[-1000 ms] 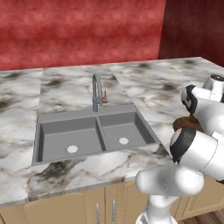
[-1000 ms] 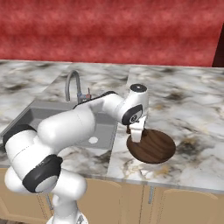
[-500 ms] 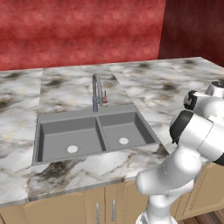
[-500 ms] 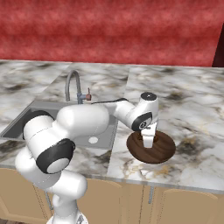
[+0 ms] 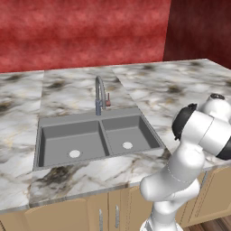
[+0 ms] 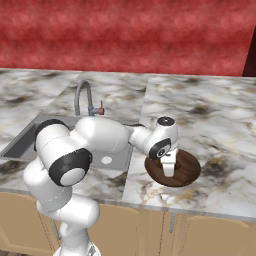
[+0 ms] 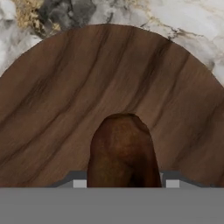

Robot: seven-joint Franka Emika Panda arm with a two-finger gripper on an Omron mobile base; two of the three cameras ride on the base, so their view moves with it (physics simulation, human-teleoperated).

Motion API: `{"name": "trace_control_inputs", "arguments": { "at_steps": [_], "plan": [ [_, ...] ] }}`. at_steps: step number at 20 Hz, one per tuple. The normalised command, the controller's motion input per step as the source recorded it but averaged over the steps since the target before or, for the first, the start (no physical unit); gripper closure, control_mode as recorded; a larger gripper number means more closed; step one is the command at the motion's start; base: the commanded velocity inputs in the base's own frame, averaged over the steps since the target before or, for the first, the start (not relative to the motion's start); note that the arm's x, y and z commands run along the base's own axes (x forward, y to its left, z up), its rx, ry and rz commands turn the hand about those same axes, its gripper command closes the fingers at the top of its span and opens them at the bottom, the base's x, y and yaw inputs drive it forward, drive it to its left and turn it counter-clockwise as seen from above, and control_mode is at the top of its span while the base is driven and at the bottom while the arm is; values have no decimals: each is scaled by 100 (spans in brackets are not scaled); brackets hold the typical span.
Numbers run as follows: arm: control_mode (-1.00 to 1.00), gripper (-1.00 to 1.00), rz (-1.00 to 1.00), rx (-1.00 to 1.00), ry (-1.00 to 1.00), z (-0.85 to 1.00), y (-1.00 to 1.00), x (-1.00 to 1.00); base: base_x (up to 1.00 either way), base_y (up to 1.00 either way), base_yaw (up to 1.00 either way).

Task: Pick the tomatos from the cabinet and place them in one bowl. Pick the sweet potato from the sink and place it in the other bowl.

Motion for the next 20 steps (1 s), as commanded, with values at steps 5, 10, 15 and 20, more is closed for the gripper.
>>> {"name": "trace_control_inputs", "arguments": {
  "at_steps": [5, 10, 15, 20],
  "plan": [
    [-100, -100, 1, 0, 0, -23, 0, 14, 0, 0, 0],
    [-100, -100, 1, 0, 0, -1, -7, 4, 0, 0, 0],
    [-100, -100, 0, 0, 5, 8, -8, 4, 0, 0, 0],
    [-100, -100, 0, 6, 18, 81, 13, 8, 0, 0, 0]
  ]
}}
